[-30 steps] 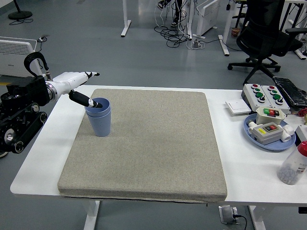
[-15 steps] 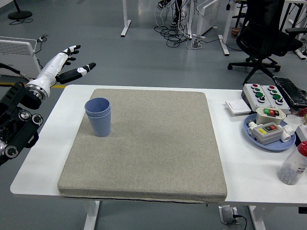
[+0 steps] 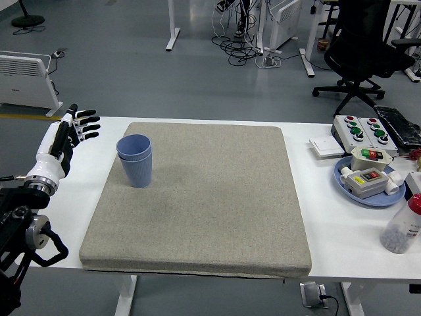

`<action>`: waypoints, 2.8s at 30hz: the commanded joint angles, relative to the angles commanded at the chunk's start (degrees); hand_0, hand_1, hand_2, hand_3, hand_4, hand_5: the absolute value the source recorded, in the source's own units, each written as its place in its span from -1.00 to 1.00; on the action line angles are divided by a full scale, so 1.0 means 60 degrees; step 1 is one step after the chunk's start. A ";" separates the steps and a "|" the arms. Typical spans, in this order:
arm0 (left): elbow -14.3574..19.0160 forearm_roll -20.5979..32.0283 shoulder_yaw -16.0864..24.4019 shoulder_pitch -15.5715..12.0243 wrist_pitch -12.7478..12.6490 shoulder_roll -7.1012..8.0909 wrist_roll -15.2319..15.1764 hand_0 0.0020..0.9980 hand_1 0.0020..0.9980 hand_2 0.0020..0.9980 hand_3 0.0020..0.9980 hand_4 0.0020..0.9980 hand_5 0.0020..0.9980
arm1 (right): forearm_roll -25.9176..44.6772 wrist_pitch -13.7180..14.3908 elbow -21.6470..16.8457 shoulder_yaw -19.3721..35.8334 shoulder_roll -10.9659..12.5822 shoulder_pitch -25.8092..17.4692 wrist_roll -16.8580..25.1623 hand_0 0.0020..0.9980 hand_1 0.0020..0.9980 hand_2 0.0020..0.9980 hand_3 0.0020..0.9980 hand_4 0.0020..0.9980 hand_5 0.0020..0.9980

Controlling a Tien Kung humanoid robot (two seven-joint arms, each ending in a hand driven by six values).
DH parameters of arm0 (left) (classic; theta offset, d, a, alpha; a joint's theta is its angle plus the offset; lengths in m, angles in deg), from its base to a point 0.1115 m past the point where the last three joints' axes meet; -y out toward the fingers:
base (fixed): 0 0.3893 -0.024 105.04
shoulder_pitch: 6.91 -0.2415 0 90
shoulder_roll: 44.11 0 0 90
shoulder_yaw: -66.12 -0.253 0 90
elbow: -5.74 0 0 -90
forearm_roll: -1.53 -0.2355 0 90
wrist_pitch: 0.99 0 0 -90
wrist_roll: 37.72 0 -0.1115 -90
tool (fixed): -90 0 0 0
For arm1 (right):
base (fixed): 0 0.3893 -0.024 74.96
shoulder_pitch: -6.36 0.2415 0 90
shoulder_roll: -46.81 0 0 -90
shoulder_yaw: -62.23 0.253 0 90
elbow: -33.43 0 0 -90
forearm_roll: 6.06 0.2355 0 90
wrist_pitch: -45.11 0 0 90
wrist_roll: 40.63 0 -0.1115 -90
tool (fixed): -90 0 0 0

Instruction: Push cup pick cup insert cup

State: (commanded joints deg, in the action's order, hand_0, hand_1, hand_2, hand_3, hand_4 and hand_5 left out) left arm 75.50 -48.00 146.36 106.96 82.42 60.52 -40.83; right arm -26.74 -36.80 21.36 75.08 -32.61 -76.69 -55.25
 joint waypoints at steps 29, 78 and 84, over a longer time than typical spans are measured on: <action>0.1118 0.1883 0.0077 -0.2532 0.0449 -0.0741 -0.1155 0.81 0.86 0.96 0.88 0.13 1.00 | 0.0114 0.0018 0.0013 -0.0111 0.0032 0.0184 0.0070 0.42 0.21 0.39 0.24 -0.60 0.09; 0.0914 0.1900 0.0078 -0.2562 0.0489 -0.0810 -0.1108 0.79 0.84 0.95 0.88 0.11 1.00 | 0.0019 0.0019 0.0012 -0.0041 0.0027 0.0214 0.0049 0.42 0.21 0.38 0.24 -0.60 0.10; 0.0876 0.1878 0.0053 -0.2579 0.0507 -0.0815 -0.1093 0.79 0.84 0.95 0.87 0.12 1.00 | -0.0031 0.0023 0.0011 -0.0008 0.0028 0.0186 0.0034 0.42 0.21 0.39 0.24 -0.60 0.10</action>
State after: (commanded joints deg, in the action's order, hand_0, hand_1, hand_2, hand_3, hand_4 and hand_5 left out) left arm 80.75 -36.73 146.67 91.49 85.46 55.63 -47.39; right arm -26.92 -36.67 21.42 75.03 -32.44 -75.58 -55.05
